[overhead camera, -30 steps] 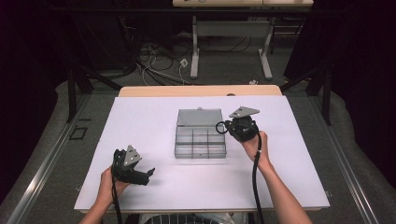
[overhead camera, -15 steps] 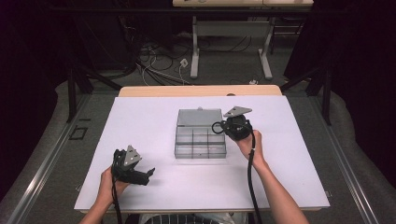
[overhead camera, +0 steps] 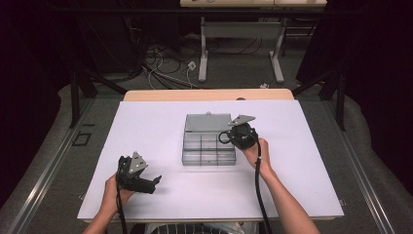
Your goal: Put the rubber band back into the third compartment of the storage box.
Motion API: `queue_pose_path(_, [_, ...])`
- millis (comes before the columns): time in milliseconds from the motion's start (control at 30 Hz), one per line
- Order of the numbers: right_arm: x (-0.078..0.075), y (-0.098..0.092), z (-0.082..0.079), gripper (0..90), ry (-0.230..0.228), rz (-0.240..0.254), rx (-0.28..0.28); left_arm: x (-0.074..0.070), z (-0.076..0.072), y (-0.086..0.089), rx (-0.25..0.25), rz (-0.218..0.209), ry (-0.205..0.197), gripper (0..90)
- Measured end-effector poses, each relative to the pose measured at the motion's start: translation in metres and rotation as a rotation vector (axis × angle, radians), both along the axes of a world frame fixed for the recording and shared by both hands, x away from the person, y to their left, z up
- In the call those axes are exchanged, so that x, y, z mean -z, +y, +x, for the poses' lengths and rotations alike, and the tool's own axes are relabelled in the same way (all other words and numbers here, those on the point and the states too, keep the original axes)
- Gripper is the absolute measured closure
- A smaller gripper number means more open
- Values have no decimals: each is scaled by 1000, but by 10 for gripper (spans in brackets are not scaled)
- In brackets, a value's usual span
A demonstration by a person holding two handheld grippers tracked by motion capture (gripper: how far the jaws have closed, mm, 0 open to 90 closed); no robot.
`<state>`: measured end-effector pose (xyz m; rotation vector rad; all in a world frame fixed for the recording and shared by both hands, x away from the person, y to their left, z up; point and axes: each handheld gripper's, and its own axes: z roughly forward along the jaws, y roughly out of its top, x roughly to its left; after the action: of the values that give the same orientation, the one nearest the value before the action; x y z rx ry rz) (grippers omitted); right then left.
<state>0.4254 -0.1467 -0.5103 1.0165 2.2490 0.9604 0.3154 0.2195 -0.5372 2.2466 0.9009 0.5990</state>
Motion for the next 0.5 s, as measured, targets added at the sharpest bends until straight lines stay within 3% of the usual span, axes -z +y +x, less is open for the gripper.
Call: queue_pose_path(500, [9,3,1,864,7,-42,-15,0,1,0,7,8,-1,1])
